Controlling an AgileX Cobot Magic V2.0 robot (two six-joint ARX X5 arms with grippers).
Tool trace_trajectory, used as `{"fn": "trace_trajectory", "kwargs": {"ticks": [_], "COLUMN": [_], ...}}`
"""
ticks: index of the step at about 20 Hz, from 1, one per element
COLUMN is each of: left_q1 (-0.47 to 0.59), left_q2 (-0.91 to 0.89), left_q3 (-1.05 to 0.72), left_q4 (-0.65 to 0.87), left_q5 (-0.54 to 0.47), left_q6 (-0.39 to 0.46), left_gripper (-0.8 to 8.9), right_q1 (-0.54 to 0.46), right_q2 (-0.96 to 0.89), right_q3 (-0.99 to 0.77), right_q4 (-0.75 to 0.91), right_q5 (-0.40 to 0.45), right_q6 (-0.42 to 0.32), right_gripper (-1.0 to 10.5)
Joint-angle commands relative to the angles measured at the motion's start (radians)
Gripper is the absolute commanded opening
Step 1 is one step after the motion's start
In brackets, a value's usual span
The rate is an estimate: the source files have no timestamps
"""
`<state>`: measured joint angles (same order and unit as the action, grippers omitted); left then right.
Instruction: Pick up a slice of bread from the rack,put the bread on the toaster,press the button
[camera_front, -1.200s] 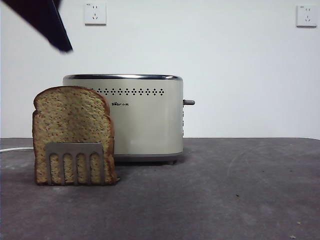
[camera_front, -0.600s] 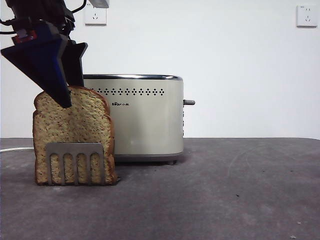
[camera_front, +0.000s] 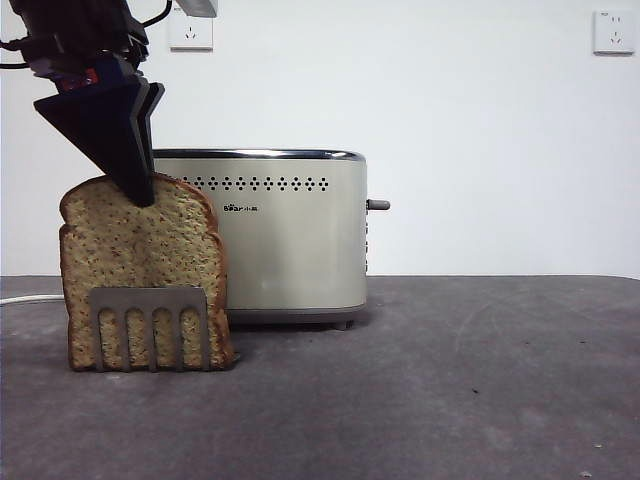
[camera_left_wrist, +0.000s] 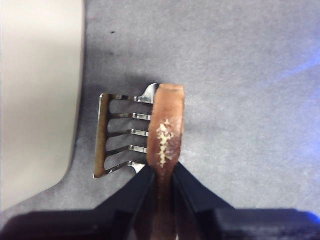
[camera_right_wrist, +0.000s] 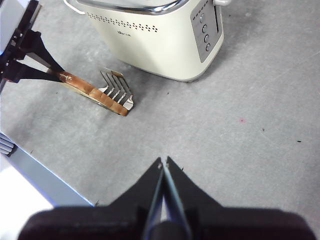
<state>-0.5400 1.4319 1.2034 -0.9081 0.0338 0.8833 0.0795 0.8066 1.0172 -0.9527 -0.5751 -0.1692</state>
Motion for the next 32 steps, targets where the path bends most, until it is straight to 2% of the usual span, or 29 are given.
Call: {"fn": "trace_trajectory", "kwargs": {"ticks": [1, 9, 12, 14, 18, 20, 32], "left_q1": [-0.002, -0.004, -0.004, -0.004, -0.004, -0.003, 0.029], "left_q2": [-0.007, -0.014, -0.014, -0.014, -0.004, 0.015, 0.187], "left_q3": [0.020, 0.357, 0.508, 0.561, 0.570, 0.570, 0.570], "left_q4": [-0.008, -0.213, -0.207, -0.140, -0.034, -0.012, -0.006], "left_q5": [-0.016, 0.012, 0.002, -0.026, -0.034, -0.035, -0.060], "left_q6": [0.012, 0.010, 0.011, 0.021, 0.140, 0.170, 0.192], "left_gripper": [-0.09, -0.09, -0.09, -0.09, -0.09, -0.09, -0.09], "right_q1": [0.003, 0.003, 0.003, 0.003, 0.003, 0.003, 0.003], "right_q2": [-0.002, -0.002, -0.002, -0.001, 0.005, 0.008, 0.011], "right_q3": [0.002, 0.002, 0.002, 0.002, 0.002, 0.002, 0.002], "right_q4": [0.002, 0.002, 0.002, 0.002, 0.002, 0.002, 0.002], "right_q5": [-0.002, -0.002, -0.002, -0.001, -0.001, -0.001, -0.001], "right_q6": [-0.005, -0.006, -0.008, -0.009, -0.009, -0.009, -0.009], "right_gripper": [-0.1, -0.1, -0.1, -0.1, -0.1, -0.1, -0.1]}}
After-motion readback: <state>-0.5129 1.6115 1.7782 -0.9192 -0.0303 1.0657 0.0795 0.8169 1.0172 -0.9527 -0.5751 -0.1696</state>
